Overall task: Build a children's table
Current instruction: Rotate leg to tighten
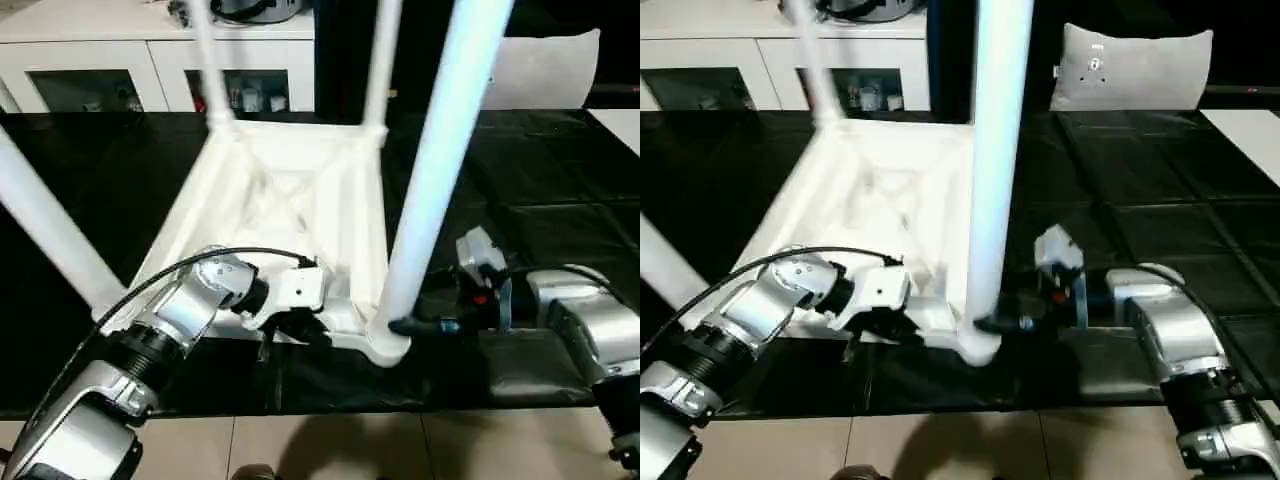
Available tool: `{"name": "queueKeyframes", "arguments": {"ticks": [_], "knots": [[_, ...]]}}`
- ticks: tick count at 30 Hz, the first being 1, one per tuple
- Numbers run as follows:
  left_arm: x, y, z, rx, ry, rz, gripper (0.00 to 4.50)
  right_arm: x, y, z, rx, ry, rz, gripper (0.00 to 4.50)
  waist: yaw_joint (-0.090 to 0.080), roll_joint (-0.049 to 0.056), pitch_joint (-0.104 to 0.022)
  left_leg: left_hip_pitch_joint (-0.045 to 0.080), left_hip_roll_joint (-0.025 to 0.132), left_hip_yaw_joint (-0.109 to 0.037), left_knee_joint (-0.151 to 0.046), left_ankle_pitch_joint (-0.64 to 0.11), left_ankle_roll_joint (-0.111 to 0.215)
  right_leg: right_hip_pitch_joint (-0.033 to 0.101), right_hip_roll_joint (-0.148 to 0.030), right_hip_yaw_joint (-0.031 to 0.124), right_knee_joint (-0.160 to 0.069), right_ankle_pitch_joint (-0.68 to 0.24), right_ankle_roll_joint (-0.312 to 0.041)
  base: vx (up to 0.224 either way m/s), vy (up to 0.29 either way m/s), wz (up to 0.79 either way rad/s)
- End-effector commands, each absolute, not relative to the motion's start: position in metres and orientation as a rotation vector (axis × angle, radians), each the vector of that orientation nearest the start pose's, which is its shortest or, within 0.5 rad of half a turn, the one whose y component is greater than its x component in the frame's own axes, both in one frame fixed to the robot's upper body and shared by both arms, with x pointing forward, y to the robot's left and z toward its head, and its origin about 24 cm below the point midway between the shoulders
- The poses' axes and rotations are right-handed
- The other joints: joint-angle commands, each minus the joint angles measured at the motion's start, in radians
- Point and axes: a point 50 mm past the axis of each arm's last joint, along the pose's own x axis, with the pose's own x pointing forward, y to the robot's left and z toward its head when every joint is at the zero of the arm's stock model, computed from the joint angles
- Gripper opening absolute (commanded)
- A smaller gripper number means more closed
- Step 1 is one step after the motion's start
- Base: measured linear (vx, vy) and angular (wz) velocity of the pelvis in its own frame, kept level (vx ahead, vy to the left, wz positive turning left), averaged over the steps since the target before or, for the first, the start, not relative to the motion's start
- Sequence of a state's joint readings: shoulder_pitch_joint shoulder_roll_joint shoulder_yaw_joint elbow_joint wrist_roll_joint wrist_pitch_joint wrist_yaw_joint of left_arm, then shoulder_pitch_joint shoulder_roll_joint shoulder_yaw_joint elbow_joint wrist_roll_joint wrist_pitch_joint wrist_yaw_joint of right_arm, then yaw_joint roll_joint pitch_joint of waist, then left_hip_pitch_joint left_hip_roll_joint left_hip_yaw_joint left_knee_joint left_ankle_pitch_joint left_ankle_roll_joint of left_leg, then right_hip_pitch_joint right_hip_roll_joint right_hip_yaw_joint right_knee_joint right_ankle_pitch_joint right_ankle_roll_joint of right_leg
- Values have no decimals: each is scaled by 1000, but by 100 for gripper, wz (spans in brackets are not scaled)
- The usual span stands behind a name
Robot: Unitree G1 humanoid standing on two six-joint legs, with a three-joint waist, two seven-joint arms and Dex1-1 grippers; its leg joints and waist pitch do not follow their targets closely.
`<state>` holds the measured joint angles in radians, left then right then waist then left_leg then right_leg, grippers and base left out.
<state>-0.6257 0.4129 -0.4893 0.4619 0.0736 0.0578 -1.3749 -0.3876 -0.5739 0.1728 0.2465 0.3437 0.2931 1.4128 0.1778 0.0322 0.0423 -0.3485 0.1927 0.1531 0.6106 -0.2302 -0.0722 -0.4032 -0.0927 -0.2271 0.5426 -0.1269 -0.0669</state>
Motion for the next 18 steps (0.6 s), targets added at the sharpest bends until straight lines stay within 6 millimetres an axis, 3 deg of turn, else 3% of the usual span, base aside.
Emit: {"name": "queueKeyframes", "arguments": {"ticks": [1,12,16,18], "knots": [[292,96,59,708,482,-1751,0,274,-179,82,-97,367,1496,318,-6,-15,-79,-3,48,-4,-60,-64,78,73,-79,70,-72,-404,77,0,0,0],[294,94,61,622,480,-1708,0,271,-173,86,26,361,1511,228,-10,-16,-78,-4,44,-3,-59,-70,70,73,-74,64,-80,-425,116,0,0,0],[301,90,61,540,495,-1569,0,285,-166,83,50,337,1312,213,-19,-16,-75,-4,41,-3,-60,-79,52,72,-75,58,-86,-448,121,0,0,0],[309,84,62,476,498,-1437,0,301,-160,79,35,325,1110,209,-39,-15,-71,-1,34,-2,-56,-119,32,71,-69,39,-105,-511,146,0,0,0]]}}
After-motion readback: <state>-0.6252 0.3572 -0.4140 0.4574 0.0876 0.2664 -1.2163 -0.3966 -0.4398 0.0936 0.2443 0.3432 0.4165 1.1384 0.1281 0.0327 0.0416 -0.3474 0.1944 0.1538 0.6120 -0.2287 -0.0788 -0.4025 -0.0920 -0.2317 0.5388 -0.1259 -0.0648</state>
